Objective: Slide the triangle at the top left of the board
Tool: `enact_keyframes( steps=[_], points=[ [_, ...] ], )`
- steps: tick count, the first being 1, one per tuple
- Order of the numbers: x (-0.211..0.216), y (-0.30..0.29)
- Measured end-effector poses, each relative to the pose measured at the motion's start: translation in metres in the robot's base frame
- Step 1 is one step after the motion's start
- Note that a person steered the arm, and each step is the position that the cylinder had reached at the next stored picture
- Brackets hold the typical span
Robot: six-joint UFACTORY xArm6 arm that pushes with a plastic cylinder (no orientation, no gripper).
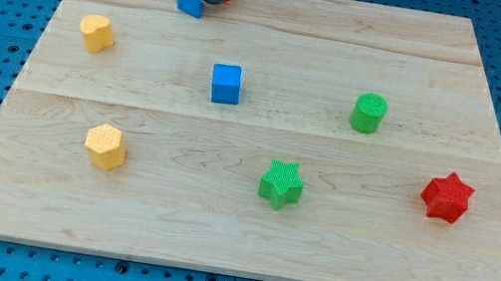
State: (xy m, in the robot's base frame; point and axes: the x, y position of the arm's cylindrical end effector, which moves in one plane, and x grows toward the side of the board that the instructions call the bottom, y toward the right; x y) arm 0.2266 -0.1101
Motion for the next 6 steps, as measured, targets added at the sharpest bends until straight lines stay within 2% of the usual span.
enact_keyframes(
  steps=[1, 2, 3, 4, 5, 6],
  points=[
    [-0.011, -0.035],
    [0.005, 0.047],
    [0.038, 0.02],
    [0.012, -0.077],
    [0.011, -0.102],
    [-0.011, -0.043]
  ],
)
